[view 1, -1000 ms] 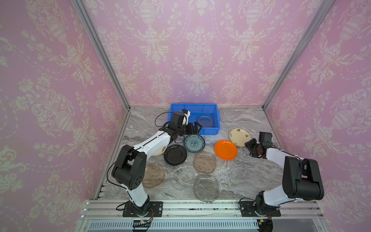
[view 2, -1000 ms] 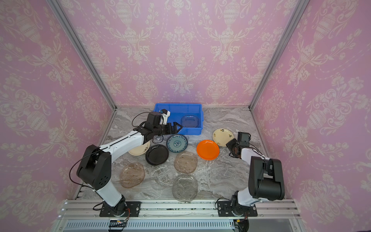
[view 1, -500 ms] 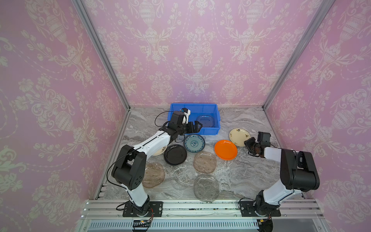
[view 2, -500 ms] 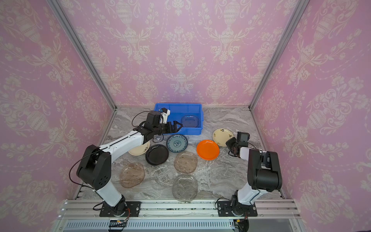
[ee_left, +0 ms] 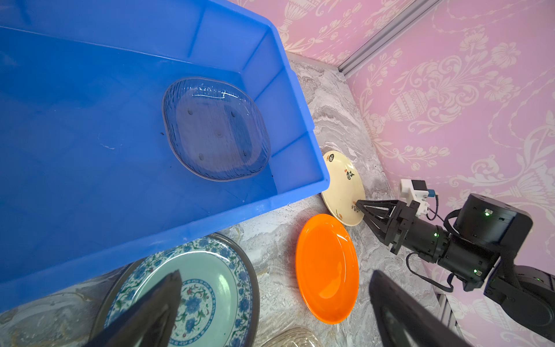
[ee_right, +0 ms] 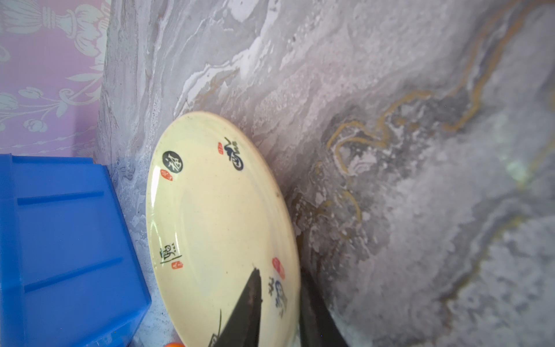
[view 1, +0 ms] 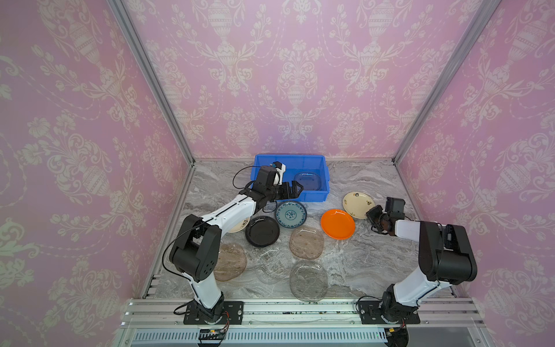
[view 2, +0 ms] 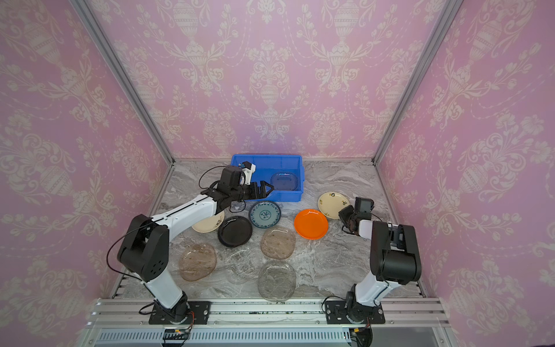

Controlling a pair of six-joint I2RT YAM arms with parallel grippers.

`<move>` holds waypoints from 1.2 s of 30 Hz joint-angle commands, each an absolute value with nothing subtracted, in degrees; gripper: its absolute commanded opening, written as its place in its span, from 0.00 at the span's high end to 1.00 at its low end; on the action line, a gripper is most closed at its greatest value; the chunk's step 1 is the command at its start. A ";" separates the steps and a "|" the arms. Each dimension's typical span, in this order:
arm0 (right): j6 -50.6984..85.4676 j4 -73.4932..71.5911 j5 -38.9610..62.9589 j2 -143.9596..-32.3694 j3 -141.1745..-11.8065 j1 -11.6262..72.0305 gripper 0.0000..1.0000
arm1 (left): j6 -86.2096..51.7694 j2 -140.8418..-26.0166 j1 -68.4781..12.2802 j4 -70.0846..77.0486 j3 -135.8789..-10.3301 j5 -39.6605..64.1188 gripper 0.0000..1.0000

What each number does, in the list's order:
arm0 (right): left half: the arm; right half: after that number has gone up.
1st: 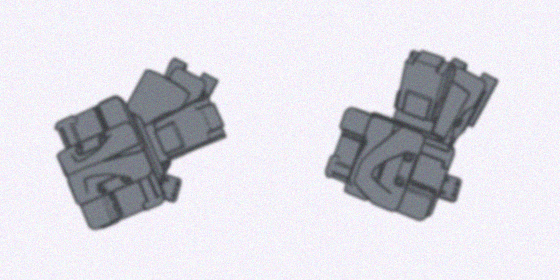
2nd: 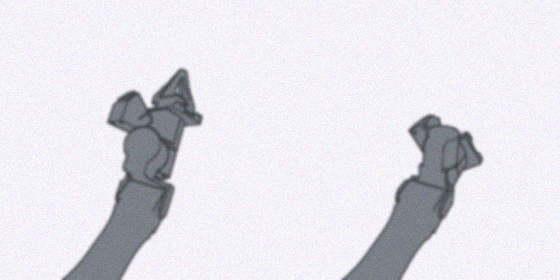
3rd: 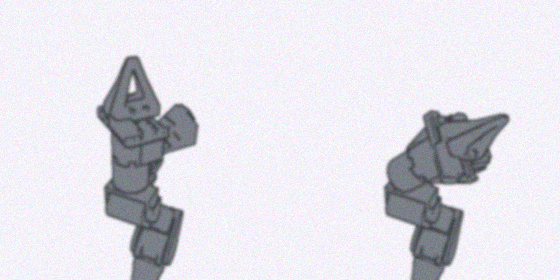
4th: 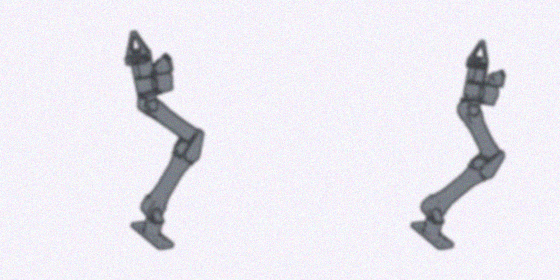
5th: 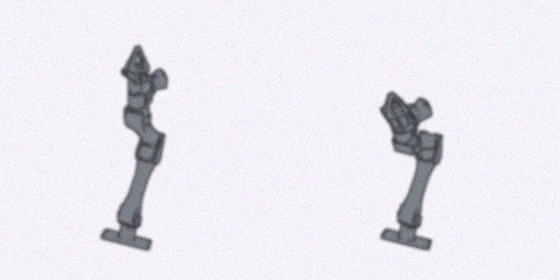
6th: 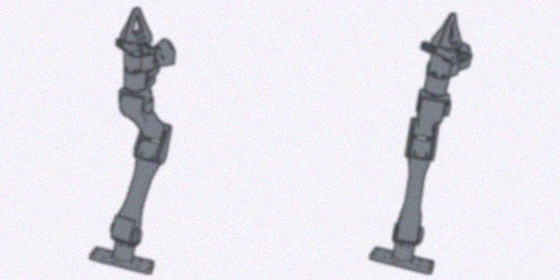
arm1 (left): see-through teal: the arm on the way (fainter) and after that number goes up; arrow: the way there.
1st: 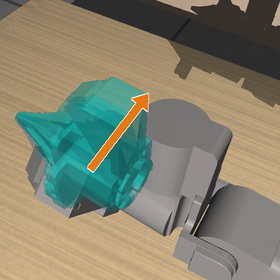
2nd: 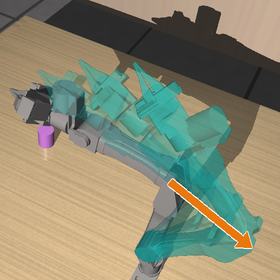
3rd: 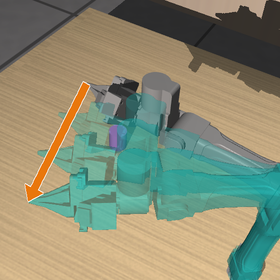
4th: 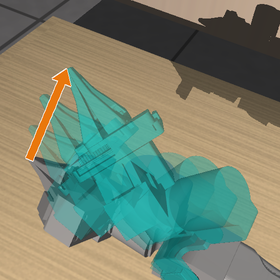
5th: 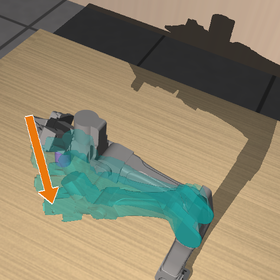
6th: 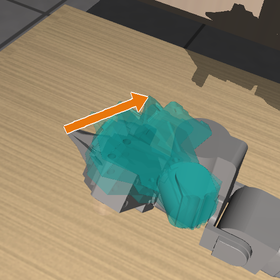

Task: Place the plates into the plastic bin on the countertop
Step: Pick up the plate from the middle-right of the table.

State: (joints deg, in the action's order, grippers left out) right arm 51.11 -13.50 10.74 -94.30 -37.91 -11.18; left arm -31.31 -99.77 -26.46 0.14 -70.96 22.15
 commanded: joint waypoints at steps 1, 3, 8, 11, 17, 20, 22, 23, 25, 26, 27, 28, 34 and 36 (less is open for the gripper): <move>51.28 -9.85 10.56 -95.96 -36.83 -11.34 0.78 | -29.71 -101.14 -26.81 -0.58 -72.69 22.92 0.01; 51.02 -9.71 10.55 -95.88 -36.83 -11.34 0.81 | -29.86 -101.44 -26.73 -0.44 -72.70 23.10 0.01; 50.80 -9.48 10.43 -95.81 -36.91 -11.38 0.85 | -30.06 -101.95 -26.72 -0.44 -72.94 23.46 0.01; 50.72 -9.49 10.24 -95.76 -37.08 -11.34 0.88 | -29.97 -101.99 -26.72 -0.44 -73.04 23.29 0.01; 50.53 -8.91 10.02 -95.36 -38.40 -11.35 0.95 | -29.79 -102.39 -26.72 -0.69 -73.78 23.07 0.01; 50.42 -8.27 9.80 -94.98 -39.51 -11.43 1.00 | -29.71 -102.75 -26.72 -1.27 -74.30 22.26 0.01; 50.12 -7.75 9.80 -94.81 -40.58 -11.43 1.00 | -29.44 -103.04 -26.72 -1.82 -74.81 22.21 0.01; 49.97 -7.22 9.62 -94.82 -41.14 -11.43 1.00 | -29.44 -103.07 -26.71 -1.85 -75.05 22.21 0.01; 49.60 -6.57 9.67 -94.58 -42.52 -11.72 1.00 | -29.40 -103.06 -26.72 -1.85 -75.23 22.31 0.01; 49.44 -6.26 9.59 -94.35 -43.09 -11.79 1.00 | -29.36 -102.98 -26.72 -1.94 -75.23 22.17 0.01; 49.23 -5.63 9.13 -93.90 -43.76 -11.93 1.00 | -29.20 -103.00 -26.72 -2.05 -75.39 22.15 0.01; 49.04 -5.38 8.82 -93.42 -44.23 -12.08 1.00 | -28.97 -102.96 -26.70 -2.65 -75.70 21.58 0.01; 48.09 -3.24 6.82 -88.18 -46.51 -12.53 1.00 | -27.18 -103.75 -26.72 -6.92 -78.81 18.62 0.01; 47.86 -2.28 6.38 -86.28 -47.16 -12.57 1.00 | -27.24 -104.15 -26.71 -7.08 -79.51 18.84 0.01</move>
